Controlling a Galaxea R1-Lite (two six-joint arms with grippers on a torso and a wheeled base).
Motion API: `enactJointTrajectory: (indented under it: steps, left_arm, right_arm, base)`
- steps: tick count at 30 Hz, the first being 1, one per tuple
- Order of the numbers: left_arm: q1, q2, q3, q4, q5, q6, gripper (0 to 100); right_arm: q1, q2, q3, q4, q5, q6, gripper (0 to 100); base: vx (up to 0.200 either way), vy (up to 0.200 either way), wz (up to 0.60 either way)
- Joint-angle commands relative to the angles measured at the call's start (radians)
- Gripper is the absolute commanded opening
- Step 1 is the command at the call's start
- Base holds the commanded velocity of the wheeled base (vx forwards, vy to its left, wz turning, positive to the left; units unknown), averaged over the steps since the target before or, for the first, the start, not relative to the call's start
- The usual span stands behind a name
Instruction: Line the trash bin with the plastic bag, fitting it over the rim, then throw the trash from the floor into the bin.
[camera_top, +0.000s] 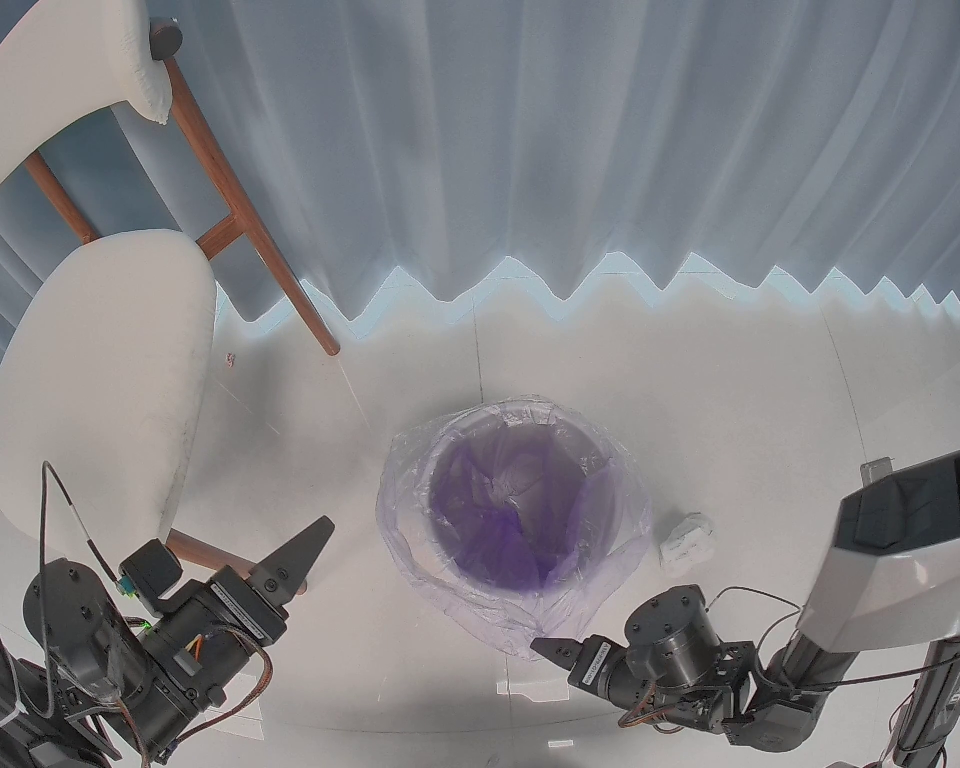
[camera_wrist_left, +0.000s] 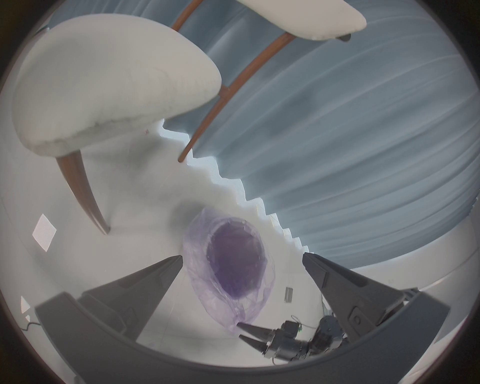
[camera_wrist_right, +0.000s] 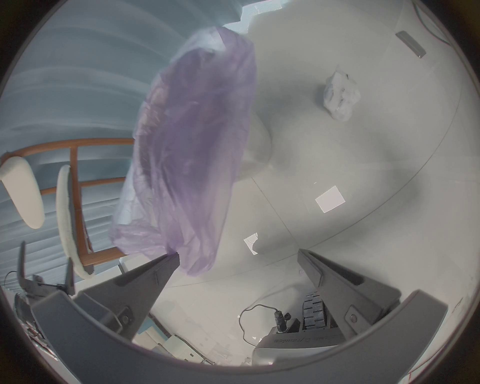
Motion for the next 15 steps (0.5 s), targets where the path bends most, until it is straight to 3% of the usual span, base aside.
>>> enactJointTrajectory:
  steps: [1,2,3,7,12,15]
  left_arm:
    - [-0.001,0.046,0.018,-0.001,-0.071,0.001,100]
    - [-0.001,0.046,0.018,-0.001,-0.071,0.001,100]
    - [-0.009,0.106,0.018,-0.004,-0.124,-0.007,100]
    - [-0.051,0.199,0.01,-0.013,-0.146,-0.042,100]
    - [-0.046,0.303,-0.024,-0.036,-0.198,-0.058,100]
    - [-0.055,0.362,-0.024,-0.099,-0.212,-0.081,100]
  right_arm:
    - [0.001,-0.143,0.105,-0.05,-0.003,0.005,100]
    - [0.001,-0.143,0.105,-0.05,-0.003,0.005,100]
    - [0.012,-0.253,0.196,-0.106,-0.001,0.003,100]
    - [0.015,-0.328,0.303,-0.191,-0.006,0.005,100]
    - [-0.005,-0.304,0.397,-0.335,-0.061,0.025,100]
    - [0.012,-0.271,0.417,-0.405,-0.103,0.091,100]
  base:
    - [0.0,0.0,0.0]
    - [0.0,0.0,0.0]
    - [0.0,0.0,0.0]
    - [0.0,0.0,0.0]
    - [0.0,0.0,0.0]
    - [0.0,0.0,0.0]
